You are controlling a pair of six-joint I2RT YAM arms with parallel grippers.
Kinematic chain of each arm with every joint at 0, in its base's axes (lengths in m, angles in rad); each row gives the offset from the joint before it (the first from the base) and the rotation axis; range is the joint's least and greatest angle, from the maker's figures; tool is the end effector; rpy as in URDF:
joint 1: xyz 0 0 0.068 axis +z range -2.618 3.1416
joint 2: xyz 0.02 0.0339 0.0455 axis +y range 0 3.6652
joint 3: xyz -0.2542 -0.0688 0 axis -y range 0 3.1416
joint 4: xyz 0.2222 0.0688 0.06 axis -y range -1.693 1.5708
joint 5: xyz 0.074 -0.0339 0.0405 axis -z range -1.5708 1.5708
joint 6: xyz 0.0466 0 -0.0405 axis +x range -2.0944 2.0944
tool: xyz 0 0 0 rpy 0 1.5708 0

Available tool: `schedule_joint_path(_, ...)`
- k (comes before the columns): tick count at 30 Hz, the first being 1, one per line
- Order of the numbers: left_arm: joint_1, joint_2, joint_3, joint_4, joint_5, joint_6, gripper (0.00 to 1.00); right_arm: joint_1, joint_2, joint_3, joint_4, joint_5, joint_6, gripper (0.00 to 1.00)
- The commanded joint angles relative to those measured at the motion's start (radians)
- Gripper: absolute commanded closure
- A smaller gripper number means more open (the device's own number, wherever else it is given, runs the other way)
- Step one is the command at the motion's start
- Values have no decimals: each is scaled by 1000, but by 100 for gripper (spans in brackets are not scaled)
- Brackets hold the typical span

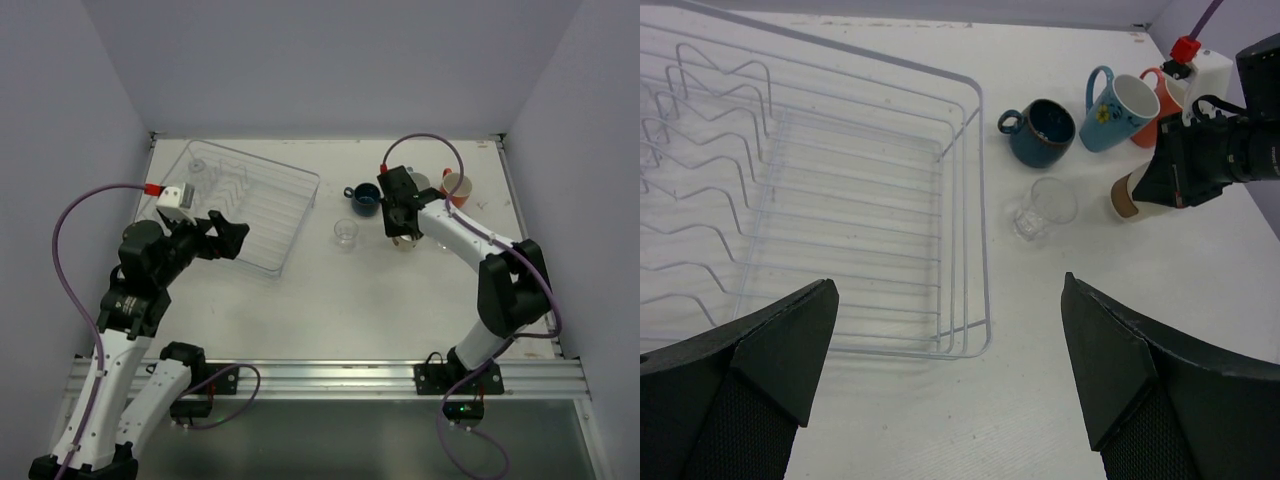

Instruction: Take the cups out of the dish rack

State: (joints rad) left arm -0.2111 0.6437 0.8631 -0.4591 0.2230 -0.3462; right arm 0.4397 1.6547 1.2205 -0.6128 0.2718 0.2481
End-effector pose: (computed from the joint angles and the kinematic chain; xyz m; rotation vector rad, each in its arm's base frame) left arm 0.1313 -0.0387 0.3446 0.0371 1.8447 -0.5947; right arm 0.3018 0.1281 0.2248 -0.1514 2.5559 -0.0981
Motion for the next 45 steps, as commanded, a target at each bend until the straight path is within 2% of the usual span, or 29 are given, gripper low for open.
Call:
schedule_joint_path(1, -7, 7, -7, 13, -31, 30, 0, 5, 27, 54, 30, 15, -15, 100)
schedule_joint_path(16, -7, 50, -18, 31, -68, 16, 0, 21, 97, 93, 82, -78, -18, 97)
schedule_joint_path(28, -7, 106, -3, 68, -149, -14, 0, 25, 108, 86, 88, -97, -29, 79)
schedule_joint_path(31, -7, 122, 8, 76, -168, -20, 0, 28, 94, 89, 84, -91, -29, 72)
schedule_joint_path(33, -7, 137, 25, 83, -183, -31, 0, 30, 50, 90, 85, -86, -26, 53)
schedule_joint_path(36, -7, 163, 63, 109, -217, -51, 0, 34, -42, 88, 94, -98, -18, 34)
schedule_joint_path(39, -7, 211, 105, 152, -286, -66, 0, 37, -125, 82, 132, -134, -3, 24)
schedule_joint_path(42, -5, 286, 135, 184, -391, -71, 0, 53, -248, 12, 207, -207, 23, 18)
schedule_joint_path(45, -4, 375, 163, 211, -497, -88, 2, 63, -370, -73, 287, -266, 52, 17)
